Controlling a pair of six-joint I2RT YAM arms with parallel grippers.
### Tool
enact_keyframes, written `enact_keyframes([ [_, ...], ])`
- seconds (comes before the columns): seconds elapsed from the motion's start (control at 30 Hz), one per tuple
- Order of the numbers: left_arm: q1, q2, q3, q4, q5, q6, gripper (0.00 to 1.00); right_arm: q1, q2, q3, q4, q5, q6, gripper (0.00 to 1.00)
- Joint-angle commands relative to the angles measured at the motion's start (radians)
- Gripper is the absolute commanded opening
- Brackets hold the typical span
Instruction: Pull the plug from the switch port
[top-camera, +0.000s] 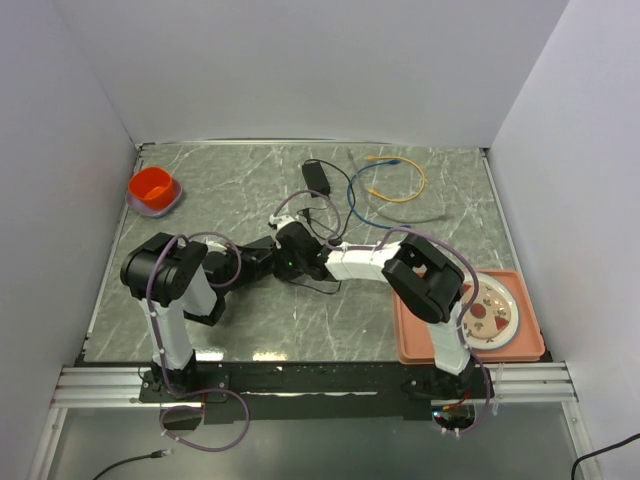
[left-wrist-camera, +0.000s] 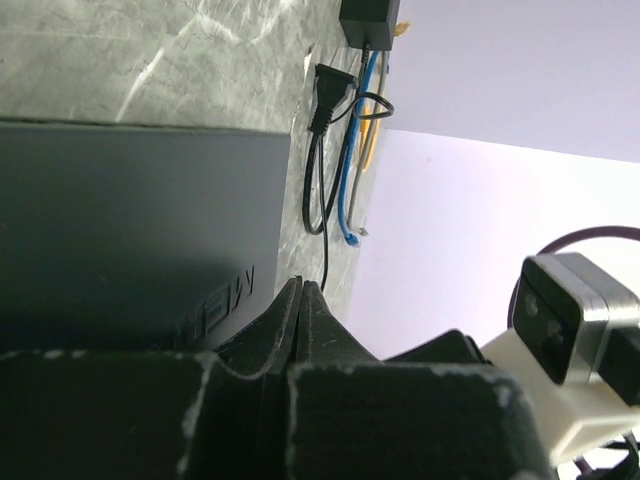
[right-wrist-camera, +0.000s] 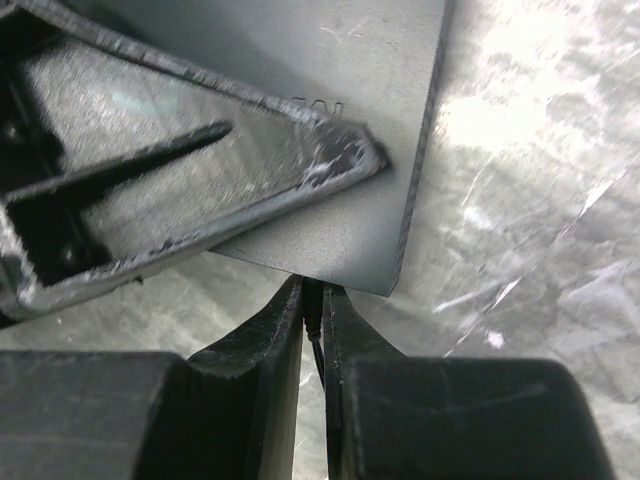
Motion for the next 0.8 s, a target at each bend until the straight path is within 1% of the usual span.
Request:
enact_keyframes([
  [0.0, 0.011, 0.041, -0.02, -0.287, -0.033, -0.047, 0.01, 0.043, 0.019, -0.101, -0.322, -0.037, -0.013, 0.0],
  [0.4, 0.011, 0.015, -0.017, -0.351, -0.071, -0.047, 0.01, 0.069, -0.022, -0.147, -0.322, -0.048, 0.001, 0.0],
  [0.57, 0.011, 0.015, -0.016, -0.345, -0.062, -0.05, 0.01, 0.083, -0.021, -0.15, -0.318, -0.055, 0.016, 0.0],
  [0.63, 0.011, -0.002, -0.017, -0.34, -0.047, -0.019, 0.01, 0.081, -0.013, -0.142, -0.318, -0.06, 0.016, 0.0],
  [0.67, 0.011, -0.022, -0.01, -0.368, -0.047, -0.005, 0.01, 0.081, -0.01, -0.138, -0.321, -0.058, 0.018, 0.0],
  [0.7, 0.011, -0.081, -0.005, -0.405, -0.05, 0.013, 0.01, 0.083, -0.009, -0.136, -0.321, -0.057, 0.018, 0.0],
  [0.73, 0.011, -0.118, 0.001, -0.514, -0.056, 0.056, 0.01, 0.078, -0.007, -0.132, -0.322, -0.058, 0.016, 0.0],
  [0.77, 0.011, -0.16, 0.01, -0.575, -0.082, 0.081, 0.01, 0.076, -0.01, -0.132, -0.319, -0.06, 0.018, 0.0],
])
